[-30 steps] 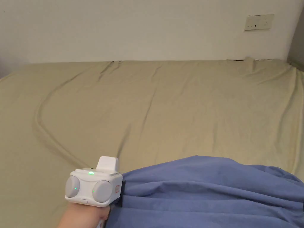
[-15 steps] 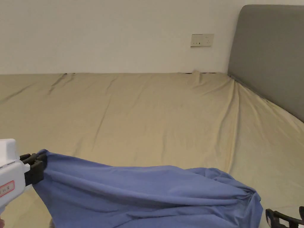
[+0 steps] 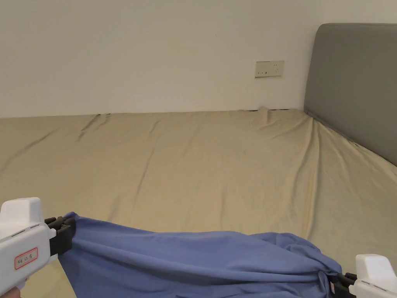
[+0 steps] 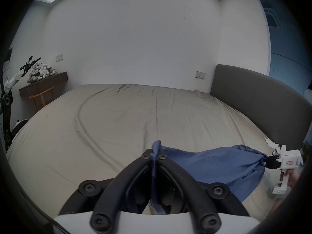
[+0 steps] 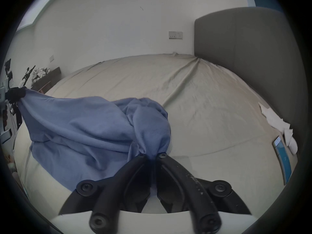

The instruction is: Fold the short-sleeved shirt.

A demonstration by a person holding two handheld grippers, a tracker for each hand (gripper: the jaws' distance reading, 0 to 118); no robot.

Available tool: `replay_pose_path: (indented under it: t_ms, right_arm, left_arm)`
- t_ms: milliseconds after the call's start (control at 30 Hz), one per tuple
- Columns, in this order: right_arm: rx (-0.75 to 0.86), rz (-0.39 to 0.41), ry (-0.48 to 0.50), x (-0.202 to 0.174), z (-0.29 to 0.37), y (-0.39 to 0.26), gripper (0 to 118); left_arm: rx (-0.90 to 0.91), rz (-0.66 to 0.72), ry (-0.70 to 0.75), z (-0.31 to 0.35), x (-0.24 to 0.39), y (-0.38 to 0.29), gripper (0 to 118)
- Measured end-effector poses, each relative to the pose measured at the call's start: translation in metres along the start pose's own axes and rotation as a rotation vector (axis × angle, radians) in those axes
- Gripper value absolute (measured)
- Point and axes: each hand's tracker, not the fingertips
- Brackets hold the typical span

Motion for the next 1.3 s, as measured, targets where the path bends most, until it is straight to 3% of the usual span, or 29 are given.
replay_pose_path:
  t_ms: [100,533,667,733,933,1300]
  right_arm:
    - [0.084,-0.003,0.006,-0.003,0.033,0.018,8]
    - [0.420,0.273,-0.024,-0.068,0.190,0.165,8]
    - [0.457,0.306,-0.051,-0.092,0.212,0.212,8]
    - [0.467,0.363,-0.096,-0.099,0.210,0.236,8]
    - [0.475,0.367,-0.117,-0.115,0.181,0.313,8]
    - [0.487,0.409,-0.220,-0.144,0.058,0.425,8]
  left_arm:
    - [0.043,0.010,0.001,0.022,-0.006,0.012,1]
    - [0.328,0.057,0.100,0.151,-0.066,0.139,1]
    - [0.395,-0.007,0.155,0.170,-0.069,0.183,1]
    - [0.410,-0.020,0.175,0.170,-0.070,0.202,1]
    - [0.435,-0.089,0.277,0.133,-0.068,0.255,1]
    - [0.441,-0.021,0.365,0.005,-0.082,0.321,1]
